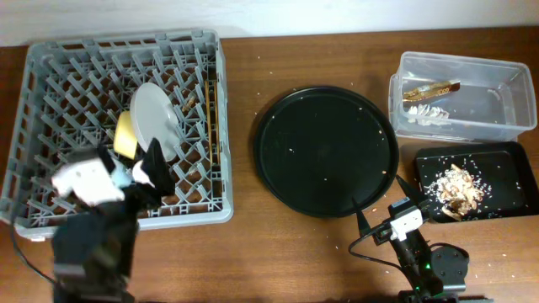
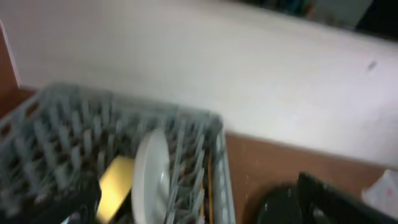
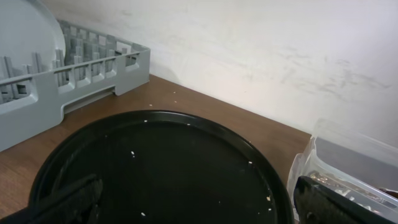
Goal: Sort waste into correct bins and load items into the dishwasher rack
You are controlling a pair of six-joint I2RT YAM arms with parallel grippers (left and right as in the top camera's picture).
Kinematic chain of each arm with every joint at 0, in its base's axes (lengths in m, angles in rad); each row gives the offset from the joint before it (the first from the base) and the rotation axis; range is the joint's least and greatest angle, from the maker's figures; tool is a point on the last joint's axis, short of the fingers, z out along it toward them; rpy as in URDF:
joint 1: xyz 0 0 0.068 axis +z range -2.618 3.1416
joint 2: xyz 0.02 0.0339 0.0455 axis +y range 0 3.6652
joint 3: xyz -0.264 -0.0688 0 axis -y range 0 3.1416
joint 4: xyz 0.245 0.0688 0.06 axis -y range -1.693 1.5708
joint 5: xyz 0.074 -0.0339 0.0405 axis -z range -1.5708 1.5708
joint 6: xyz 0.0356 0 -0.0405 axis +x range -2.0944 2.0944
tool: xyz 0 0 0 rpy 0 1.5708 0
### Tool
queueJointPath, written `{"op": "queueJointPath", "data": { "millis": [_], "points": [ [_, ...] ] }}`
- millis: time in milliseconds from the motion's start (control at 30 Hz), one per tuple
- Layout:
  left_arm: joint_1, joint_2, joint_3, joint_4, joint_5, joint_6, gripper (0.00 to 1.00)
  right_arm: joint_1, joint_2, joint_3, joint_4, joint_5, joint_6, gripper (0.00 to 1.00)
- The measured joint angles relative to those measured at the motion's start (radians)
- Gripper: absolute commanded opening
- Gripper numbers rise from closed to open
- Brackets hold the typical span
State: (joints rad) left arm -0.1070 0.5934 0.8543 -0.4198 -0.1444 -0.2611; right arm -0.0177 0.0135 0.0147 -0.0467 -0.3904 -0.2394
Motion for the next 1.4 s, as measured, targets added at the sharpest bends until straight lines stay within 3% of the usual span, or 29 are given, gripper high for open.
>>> {"op": "queueJointPath", "data": {
  "millis": [200,367,1400],
  "points": [
    [0.0,-0.347,-0.546,0.34,0.007,0.011,0.99,0.0,-0.002,0.0,0.0,0.0,0.0,0.98],
    [0.0,-0.564,-0.827,0.402,0.006,0.012,0.99,0.0,-0.002,0.0,0.0,0.0,0.0,0.98],
    [-0.011,-0.577,-0.838,0.352,0.006,0.012,0.99,0.0,-0.003,0.0,0.0,0.0,0.0,0.98]
  ]
}}
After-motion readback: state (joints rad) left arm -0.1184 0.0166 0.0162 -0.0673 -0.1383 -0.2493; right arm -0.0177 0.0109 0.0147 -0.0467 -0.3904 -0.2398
